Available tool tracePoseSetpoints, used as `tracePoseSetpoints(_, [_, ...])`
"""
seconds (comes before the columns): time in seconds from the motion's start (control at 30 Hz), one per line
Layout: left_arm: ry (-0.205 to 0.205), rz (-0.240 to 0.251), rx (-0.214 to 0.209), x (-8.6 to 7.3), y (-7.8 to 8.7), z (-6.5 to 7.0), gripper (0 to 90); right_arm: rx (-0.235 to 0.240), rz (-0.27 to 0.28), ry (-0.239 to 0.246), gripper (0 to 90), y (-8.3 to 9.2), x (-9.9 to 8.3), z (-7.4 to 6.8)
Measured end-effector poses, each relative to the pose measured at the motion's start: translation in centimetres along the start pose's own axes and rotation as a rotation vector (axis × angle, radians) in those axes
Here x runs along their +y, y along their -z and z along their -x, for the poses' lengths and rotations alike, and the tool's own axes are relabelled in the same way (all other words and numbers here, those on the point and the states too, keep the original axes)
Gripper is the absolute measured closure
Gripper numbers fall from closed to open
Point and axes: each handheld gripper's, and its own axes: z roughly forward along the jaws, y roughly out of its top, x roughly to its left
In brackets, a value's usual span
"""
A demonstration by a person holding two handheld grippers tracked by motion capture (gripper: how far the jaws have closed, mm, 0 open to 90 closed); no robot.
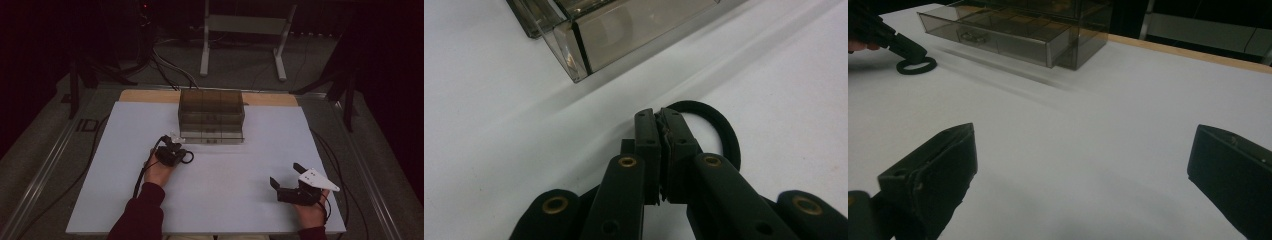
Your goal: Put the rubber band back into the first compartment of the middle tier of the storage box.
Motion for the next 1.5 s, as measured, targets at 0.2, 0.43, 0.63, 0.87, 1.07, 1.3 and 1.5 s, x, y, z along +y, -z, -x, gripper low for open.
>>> tracePoseSetpoints(0.2, [0.007, -0.001, -0.005, 0.0, 0.2, -0.1, 88.5, -0.001, -0.001, 0.0, 0.2, 0.0, 0.0, 0.0])
tracePoseSetpoints(0.43, [0.016, 0.005, -0.002, 0.1, 0.4, -0.2, 88.5, 0.001, -0.002, -0.002, 0.2, 0.0, 0.0, 0.0])
tracePoseSetpoints(0.63, [0.016, 0.014, -0.003, 0.1, 0.8, -0.1, 88.5, 0.001, -0.003, -0.001, 0.3, 0.0, 0.0, 0.0])
tracePoseSetpoints(0.87, [0.014, 0.023, -0.003, 0.3, 1.4, 0.0, 88.5, 0.002, -0.003, -0.002, 0.2, 0.0, 0.0, 0.0])
tracePoseSetpoints(1.07, [0.017, 0.03, -0.006, 0.3, 1.6, 0.0, 88.4, 0.0, -0.003, -0.001, 0.2, 0.0, 0.0, 0.0])
tracePoseSetpoints(1.3, [0.018, 0.039, -0.01, 0.4, 2.1, 0.0, 88.5, 0.001, -0.002, -0.002, 0.2, 0.0, 0.0, 0.0])
tracePoseSetpoints(1.5, [0.012, 0.045, -0.011, 0.7, 2.7, 0.0, 88.5, 0.001, -0.002, -0.003, 0.3, 0.0, 0.0, 0.0])
